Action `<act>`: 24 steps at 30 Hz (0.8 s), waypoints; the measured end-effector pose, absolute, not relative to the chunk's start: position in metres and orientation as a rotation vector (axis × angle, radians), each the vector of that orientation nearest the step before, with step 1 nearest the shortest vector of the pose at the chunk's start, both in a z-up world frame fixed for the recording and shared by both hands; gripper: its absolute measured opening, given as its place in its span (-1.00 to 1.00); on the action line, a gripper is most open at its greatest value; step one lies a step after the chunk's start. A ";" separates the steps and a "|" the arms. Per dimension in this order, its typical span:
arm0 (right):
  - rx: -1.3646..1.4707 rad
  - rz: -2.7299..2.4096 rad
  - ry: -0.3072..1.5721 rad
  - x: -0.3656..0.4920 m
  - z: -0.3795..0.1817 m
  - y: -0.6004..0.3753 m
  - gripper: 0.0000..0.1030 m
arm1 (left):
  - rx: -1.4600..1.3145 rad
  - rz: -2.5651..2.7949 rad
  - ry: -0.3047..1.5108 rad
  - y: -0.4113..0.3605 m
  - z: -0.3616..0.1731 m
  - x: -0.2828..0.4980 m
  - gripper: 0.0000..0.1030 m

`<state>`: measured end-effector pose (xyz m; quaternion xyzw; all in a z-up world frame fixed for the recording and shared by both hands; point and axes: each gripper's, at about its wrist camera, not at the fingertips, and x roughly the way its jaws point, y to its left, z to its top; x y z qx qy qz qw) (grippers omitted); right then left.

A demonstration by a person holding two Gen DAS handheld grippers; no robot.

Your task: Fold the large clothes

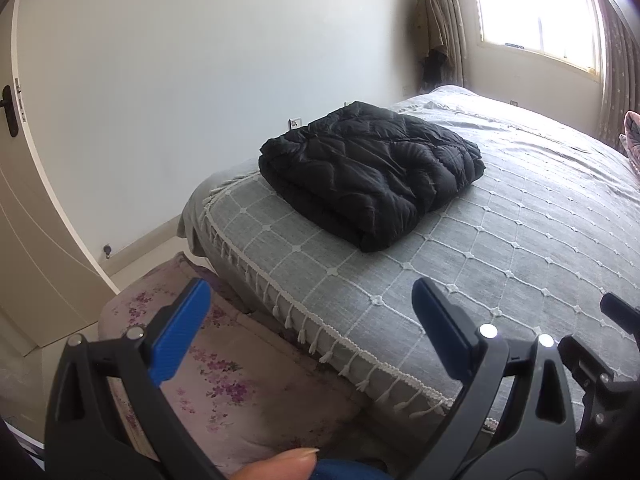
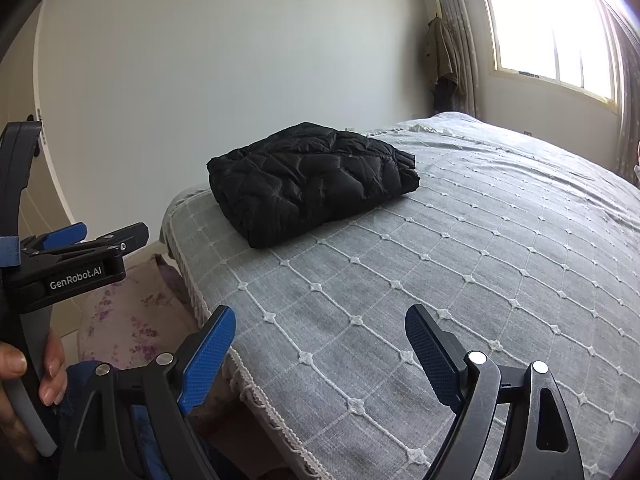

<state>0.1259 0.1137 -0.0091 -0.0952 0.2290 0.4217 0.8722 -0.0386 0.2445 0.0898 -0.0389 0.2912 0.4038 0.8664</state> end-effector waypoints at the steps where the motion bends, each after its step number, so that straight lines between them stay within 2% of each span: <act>1: -0.198 0.881 0.479 0.126 -0.009 0.114 0.71 | -0.080 0.844 0.610 0.245 0.090 -0.038 0.95; 24: -0.199 0.877 0.483 0.127 -0.010 0.115 0.71 | -0.061 0.839 0.615 0.245 0.090 -0.035 0.95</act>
